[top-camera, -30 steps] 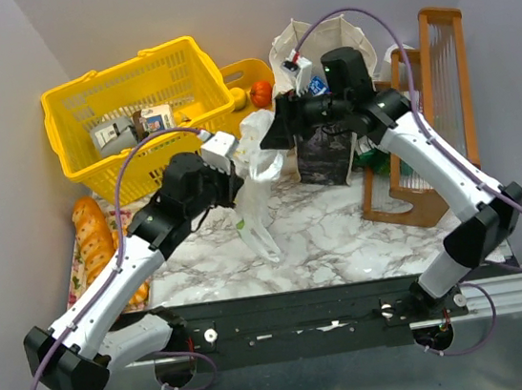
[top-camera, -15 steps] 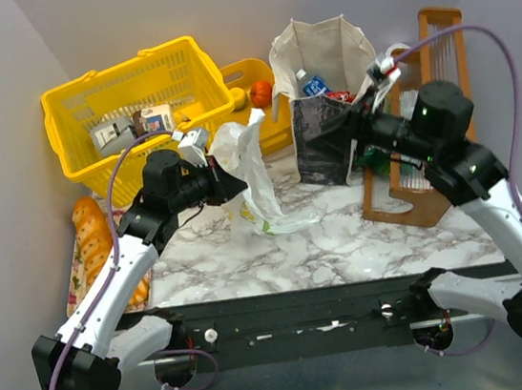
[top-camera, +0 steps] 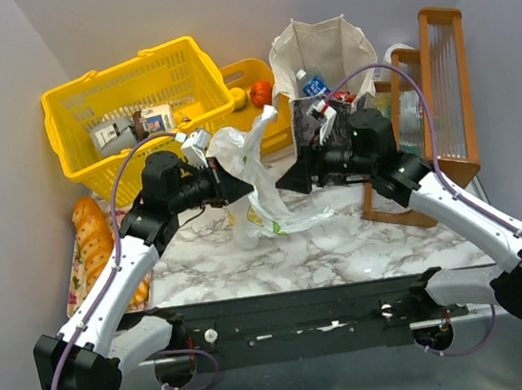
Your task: Place the mixed food into the grocery bags and tie them
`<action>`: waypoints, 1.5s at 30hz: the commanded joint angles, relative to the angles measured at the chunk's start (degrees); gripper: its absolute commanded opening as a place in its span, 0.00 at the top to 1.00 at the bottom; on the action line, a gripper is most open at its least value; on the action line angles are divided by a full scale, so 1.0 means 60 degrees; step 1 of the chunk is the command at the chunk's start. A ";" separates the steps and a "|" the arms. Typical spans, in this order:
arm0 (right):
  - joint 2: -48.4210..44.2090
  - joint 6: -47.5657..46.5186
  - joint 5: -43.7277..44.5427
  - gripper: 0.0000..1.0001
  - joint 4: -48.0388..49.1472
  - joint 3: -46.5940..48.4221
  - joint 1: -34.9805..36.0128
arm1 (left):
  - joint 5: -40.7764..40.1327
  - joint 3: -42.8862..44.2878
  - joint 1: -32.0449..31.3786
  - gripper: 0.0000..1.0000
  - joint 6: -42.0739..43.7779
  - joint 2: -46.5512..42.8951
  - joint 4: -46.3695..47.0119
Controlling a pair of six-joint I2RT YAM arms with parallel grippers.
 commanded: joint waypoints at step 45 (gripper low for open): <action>0.0491 0.1544 0.5137 0.99 -0.1241 -0.0549 0.0688 | -0.2741 -0.0348 0.2771 0.07 0.4094 -0.0370 -0.3427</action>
